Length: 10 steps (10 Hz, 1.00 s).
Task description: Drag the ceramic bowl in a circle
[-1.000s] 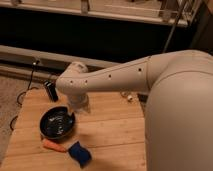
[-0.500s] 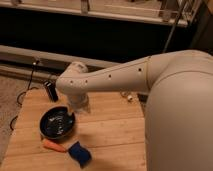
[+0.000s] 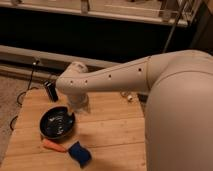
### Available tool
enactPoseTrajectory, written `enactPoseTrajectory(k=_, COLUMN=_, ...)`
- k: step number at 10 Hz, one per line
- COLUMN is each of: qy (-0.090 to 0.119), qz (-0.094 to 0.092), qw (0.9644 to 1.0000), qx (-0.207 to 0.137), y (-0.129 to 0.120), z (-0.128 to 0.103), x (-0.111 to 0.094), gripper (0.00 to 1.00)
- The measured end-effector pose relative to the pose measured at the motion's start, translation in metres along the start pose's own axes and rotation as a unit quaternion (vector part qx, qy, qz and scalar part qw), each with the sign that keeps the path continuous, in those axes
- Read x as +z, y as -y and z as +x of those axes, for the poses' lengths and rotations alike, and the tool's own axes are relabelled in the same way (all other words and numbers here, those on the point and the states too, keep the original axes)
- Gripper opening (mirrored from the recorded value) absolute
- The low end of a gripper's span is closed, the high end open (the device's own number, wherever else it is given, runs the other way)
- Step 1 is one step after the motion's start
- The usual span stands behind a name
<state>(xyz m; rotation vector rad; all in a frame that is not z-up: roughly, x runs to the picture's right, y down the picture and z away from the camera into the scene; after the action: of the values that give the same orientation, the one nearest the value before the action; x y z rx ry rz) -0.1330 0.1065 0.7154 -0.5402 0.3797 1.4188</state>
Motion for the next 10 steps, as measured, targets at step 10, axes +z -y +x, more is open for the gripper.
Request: enactPoseTrajectory(k=10, qy=0.055, qz=-0.045, qw=0.9969, qx=0.033, y=-0.024, z=-0.036, x=0.047, gripper=0.65)
